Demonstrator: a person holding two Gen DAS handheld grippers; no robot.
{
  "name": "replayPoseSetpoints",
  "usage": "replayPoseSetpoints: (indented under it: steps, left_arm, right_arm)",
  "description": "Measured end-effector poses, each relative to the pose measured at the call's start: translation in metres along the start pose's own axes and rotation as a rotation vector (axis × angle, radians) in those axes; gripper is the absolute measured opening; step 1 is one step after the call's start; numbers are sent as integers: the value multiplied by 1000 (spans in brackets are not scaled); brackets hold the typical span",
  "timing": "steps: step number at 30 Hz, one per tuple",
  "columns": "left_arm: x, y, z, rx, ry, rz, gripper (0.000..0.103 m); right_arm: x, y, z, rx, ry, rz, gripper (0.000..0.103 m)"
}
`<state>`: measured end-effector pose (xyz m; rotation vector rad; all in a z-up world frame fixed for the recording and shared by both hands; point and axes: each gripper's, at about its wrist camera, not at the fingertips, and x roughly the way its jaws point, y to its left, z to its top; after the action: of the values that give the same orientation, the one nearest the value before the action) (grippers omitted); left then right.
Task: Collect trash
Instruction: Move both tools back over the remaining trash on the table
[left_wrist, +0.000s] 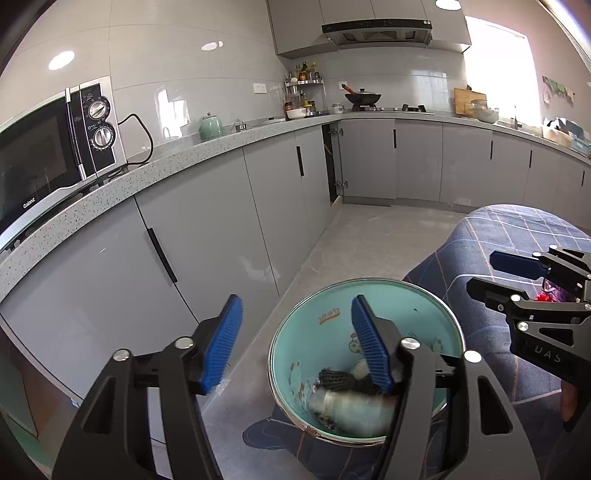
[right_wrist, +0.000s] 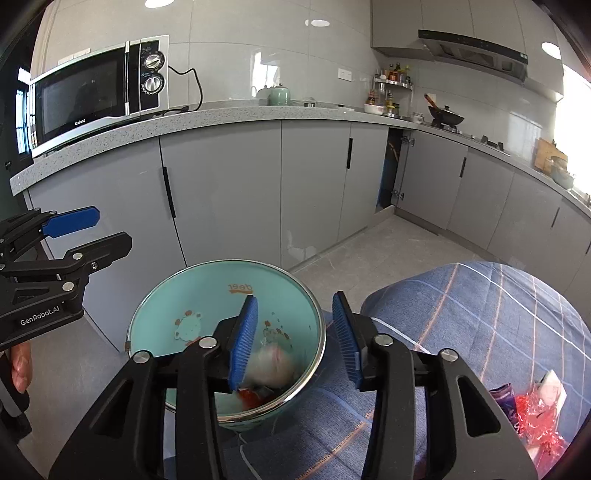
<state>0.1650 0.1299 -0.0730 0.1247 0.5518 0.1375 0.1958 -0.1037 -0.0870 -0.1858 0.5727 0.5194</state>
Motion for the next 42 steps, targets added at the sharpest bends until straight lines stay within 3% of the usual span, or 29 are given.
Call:
replayPoseSetpoints:
  steps: [14, 22, 31, 42]
  left_arm:
    - [-8, -9, 1, 18, -13, -5, 70]
    - [-19, -32, 3, 58, -28, -37, 74]
    - [-35, -90, -1, 145, -40, -109, 79]
    - [-56, -190, -19, 254, -17, -254, 81]
  right_arm:
    - [-40, -9, -10, 23, -32, -32, 51]
    - [-80, -25, -28, 21, -48, -98, 53]
    - [-132, -76, -73, 86, -40, -233, 55]
    - [-183, -142, -149, 221, 34, -425, 57]
